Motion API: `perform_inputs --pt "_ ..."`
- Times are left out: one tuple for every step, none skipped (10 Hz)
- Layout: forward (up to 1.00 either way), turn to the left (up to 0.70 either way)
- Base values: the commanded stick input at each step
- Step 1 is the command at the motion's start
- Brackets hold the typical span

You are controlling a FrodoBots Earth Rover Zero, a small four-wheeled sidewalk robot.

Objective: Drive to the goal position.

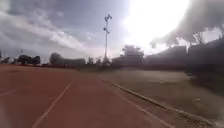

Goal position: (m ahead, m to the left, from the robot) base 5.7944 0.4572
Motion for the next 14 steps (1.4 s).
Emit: perform_inputs --pt "0.70 0.00" --pt "0.70 0.00" --pt "0.70 0.00" --pt "0.70 0.00" --pt "0.70 0.00" --pt "0.70 0.00" --pt "0.70 0.00" --pt "0.70 0.00" --pt "0.70 0.02" --pt "0.70 0.08" --pt "0.70 0.14" --pt "0.70 0.20" --pt "0.70 0.26" --pt "0.70 0.32"
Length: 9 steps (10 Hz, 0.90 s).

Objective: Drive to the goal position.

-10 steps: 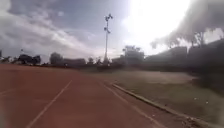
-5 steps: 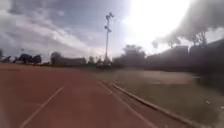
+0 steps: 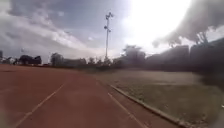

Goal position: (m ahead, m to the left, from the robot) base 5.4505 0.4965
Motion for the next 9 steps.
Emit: perform_inputs --pt "0.70 0.32" --pt "0.70 0.26" --pt "0.70 0.20" --pt "0.70 0.14" --pt "0.70 0.08" --pt "0.70 0.02" --pt "0.70 0.00" --pt "0.70 0.00" --pt "0.70 0.00"
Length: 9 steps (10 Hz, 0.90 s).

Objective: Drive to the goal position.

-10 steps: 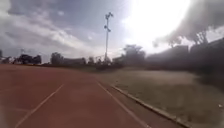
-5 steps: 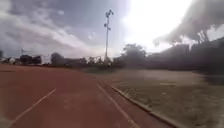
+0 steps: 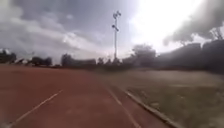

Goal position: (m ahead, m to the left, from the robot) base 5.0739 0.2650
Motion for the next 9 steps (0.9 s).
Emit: perform_inputs --pt "0.70 0.00" --pt "0.70 0.00" --pt "0.70 0.00" --pt "0.70 0.00" --pt "0.70 0.00" --pt "0.70 0.00" --pt "0.70 0.00" --pt "0.70 0.00" --pt "0.70 0.00"
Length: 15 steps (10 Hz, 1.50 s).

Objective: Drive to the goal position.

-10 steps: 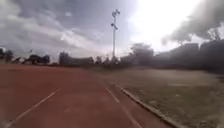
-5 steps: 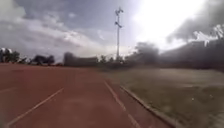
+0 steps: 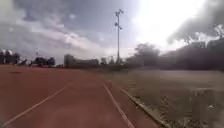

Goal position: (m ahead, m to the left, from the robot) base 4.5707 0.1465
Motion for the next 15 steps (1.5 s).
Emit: perform_inputs --pt "0.70 0.00" --pt "0.70 0.00" --pt "0.70 0.00" --pt "0.70 0.00" --pt "0.70 0.00" --pt "0.70 0.00" --pt "0.70 0.00" --pt "0.70 0.00" --pt "0.70 0.00" --pt "0.70 0.00" --pt "0.70 0.00" --pt "0.70 0.00" --pt "0.70 0.00" --pt "0.70 0.00" --pt "0.70 0.13"
